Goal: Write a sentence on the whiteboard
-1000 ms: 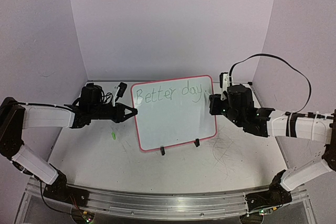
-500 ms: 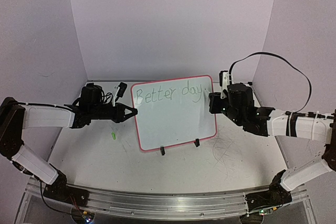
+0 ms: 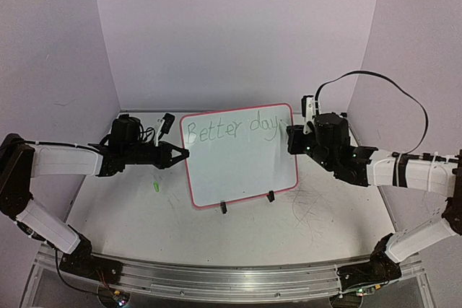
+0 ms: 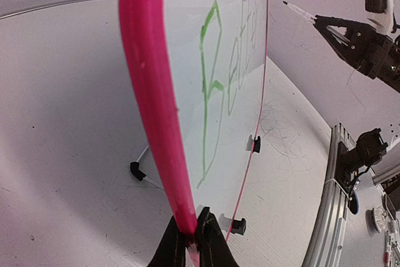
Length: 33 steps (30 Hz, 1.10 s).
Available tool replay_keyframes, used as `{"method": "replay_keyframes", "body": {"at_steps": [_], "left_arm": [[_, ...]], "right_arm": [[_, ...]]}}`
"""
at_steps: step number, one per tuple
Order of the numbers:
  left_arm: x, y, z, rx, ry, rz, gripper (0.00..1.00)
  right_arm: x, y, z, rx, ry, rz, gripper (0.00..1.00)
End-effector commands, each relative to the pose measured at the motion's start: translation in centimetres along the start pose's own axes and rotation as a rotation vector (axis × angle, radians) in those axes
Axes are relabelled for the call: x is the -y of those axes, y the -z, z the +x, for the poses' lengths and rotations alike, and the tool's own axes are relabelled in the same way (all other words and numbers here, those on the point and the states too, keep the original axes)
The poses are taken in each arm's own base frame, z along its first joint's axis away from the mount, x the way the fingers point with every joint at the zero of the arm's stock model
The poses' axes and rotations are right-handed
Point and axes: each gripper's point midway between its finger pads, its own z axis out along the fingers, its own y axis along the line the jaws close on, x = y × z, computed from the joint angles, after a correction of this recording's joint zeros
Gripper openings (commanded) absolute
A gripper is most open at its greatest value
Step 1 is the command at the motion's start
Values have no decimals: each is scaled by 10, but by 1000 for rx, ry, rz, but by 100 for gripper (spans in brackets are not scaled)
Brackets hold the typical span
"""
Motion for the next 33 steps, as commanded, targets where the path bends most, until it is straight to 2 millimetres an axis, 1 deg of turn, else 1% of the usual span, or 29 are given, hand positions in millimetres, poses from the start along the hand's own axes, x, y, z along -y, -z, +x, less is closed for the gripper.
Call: {"method": "replay_keyframes", "body": {"at_steps": [1, 6, 11, 15, 19, 25, 33], "left_arm": [[-13, -2, -6, 2, -61, -91, 0], [-14, -2, -5, 1, -62, -91, 0], [-14, -3, -6, 0, -63, -88, 0], [-13, -3, -5, -1, -63, -88, 0], [-13, -3, -5, -3, -63, -86, 0], [-14, -3, -5, -3, -65, -90, 0], [-14, -3, -4, -5, -65, -89, 0]], "right_arm": [[-13, -4, -23, 59, 0, -49, 0], [-4, -7, -24, 61, -31, -32, 0], [-3, -12, -23, 59, -36, -37, 0], [9, -15, -20, 58, -59, 6, 0], [9, -19, -23, 61, -56, 14, 0], [15, -20, -28, 82, -58, 47, 0], [17, -28, -26, 75, -62, 64, 0]]}}
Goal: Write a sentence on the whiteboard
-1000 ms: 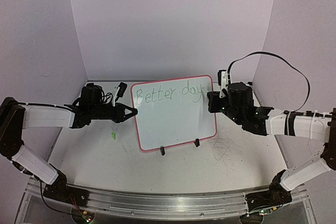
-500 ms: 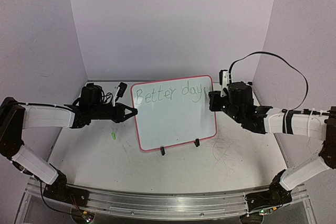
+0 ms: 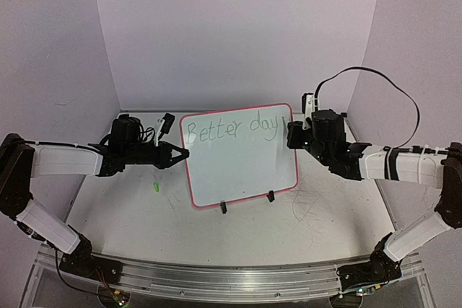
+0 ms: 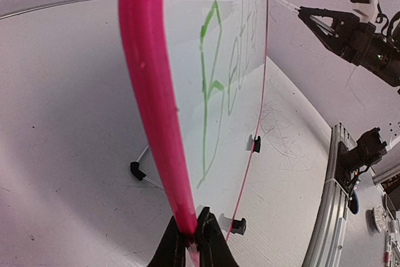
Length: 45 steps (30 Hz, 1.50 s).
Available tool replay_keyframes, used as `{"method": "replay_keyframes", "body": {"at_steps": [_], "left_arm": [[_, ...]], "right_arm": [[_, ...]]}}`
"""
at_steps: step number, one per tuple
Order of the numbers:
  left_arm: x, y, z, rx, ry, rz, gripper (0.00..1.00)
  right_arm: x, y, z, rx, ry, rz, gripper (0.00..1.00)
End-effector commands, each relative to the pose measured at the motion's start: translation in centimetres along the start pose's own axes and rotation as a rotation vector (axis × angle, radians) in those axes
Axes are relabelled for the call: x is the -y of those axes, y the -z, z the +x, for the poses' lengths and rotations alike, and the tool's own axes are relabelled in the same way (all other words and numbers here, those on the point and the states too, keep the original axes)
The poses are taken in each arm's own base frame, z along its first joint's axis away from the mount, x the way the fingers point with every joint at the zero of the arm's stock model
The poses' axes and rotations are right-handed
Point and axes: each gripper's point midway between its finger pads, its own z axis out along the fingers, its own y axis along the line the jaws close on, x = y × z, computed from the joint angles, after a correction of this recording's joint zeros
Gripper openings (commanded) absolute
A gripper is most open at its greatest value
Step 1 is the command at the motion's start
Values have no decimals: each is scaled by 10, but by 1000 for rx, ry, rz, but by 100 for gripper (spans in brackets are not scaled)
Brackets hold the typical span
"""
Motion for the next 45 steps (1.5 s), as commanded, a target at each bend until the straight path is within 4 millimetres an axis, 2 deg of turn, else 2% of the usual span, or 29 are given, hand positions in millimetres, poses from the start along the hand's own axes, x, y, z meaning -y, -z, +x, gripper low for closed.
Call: {"method": "replay_keyframes", "body": {"at_steps": [1, 9, 21, 32, 45], "left_arm": [[-14, -3, -5, -4, -65, -89, 0], [-14, -3, -5, -4, -67, -90, 0], [-14, -3, -6, -1, -68, -90, 0], [-12, -2, -7, 1, -69, -87, 0], [-11, -3, -7, 0, -70, -84, 0]], "right_arm": [[-2, -5, -23, 63, -36, 14, 0], [-7, -10, -23, 56, -20, 0, 0], [-14, -7, -8, 9, -28, -60, 0], [-11, -2, 5, -24, -37, -67, 0], [6, 6, 13, -35, -51, 0, 0]]}}
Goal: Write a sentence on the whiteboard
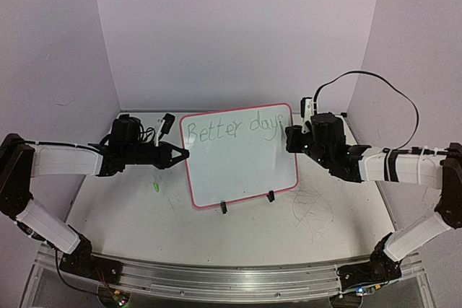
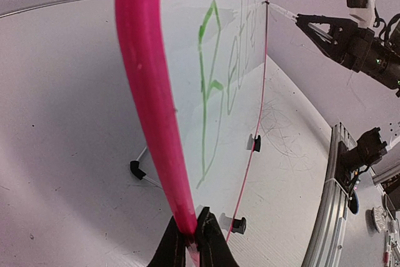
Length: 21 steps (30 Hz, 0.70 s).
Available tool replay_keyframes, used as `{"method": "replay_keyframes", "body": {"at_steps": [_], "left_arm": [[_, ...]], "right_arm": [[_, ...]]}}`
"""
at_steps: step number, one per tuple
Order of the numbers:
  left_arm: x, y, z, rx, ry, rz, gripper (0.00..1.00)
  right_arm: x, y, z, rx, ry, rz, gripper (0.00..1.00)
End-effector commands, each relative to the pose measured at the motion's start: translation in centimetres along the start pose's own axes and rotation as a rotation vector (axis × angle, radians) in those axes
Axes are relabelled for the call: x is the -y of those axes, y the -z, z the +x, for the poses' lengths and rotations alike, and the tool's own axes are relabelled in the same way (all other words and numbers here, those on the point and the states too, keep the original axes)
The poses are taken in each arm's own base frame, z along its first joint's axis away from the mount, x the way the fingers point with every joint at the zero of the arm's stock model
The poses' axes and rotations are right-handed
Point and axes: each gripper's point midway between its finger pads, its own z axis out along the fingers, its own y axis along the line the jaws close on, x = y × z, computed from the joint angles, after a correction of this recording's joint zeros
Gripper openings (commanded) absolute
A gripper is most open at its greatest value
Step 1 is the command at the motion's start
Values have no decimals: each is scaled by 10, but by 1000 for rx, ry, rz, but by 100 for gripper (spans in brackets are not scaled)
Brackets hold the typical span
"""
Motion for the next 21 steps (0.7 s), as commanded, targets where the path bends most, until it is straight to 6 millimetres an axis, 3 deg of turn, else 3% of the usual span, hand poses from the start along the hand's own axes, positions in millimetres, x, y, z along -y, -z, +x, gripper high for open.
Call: {"method": "replay_keyframes", "body": {"at_steps": [1, 13, 21], "left_arm": [[-11, -2, -9, 6, -72, -82, 0], [-11, -3, -8, 2, -72, -83, 0], [-10, -3, -8, 4, -75, -82, 0]], "right_arm": [[11, 6, -3, 10, -20, 45, 0], [13, 8, 7, -18, -34, 53, 0], [1, 8, 14, -38, -30, 27, 0]]}}
